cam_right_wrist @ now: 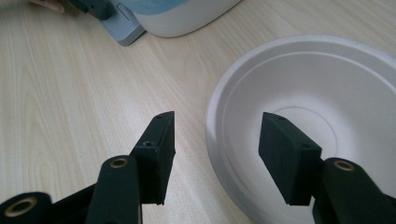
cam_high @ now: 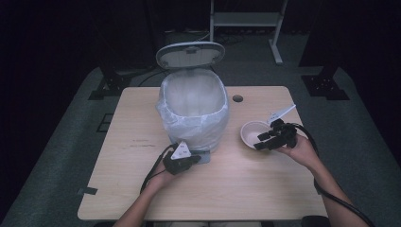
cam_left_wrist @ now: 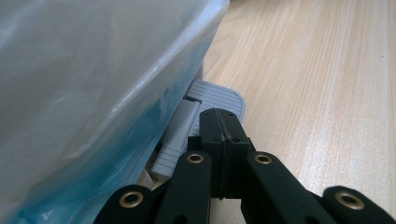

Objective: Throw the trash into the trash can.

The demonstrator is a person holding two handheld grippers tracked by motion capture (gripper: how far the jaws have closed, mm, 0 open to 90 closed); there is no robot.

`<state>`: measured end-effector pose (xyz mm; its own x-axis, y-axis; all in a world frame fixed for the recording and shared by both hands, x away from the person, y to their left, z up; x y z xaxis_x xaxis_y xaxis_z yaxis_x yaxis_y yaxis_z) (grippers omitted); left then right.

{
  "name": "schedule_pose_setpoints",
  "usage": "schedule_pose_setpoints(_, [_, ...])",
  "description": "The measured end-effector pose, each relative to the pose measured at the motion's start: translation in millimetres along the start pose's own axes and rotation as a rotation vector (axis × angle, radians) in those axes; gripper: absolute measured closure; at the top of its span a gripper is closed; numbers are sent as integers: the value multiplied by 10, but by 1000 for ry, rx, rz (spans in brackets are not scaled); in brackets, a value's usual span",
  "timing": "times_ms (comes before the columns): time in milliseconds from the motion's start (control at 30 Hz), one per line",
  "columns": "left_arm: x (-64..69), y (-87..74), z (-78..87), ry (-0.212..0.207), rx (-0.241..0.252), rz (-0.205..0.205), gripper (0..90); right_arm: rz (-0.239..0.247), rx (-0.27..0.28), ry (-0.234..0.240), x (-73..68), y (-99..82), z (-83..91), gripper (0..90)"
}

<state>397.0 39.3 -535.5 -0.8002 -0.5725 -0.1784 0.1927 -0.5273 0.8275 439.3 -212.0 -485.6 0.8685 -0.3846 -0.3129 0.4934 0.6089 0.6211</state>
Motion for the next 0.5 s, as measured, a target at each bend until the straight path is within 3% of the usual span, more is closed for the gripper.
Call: schedule_pose_setpoints(500, [-2,2,-4,0,0,0,900,13,-46,-9,19,-169,-199,431])
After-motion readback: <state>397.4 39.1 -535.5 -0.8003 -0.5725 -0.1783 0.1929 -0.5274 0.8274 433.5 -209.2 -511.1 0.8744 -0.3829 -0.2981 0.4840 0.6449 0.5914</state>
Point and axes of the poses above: each handheld gripper's, and its own axes: z roughly backward along the jaws, y roughly out of its top, x roughly to its right, the point moved 10 cm from there along -z, roughly forward along the jaws, and after that the axes turned 10 degrees about y, right-handed, at the moved point
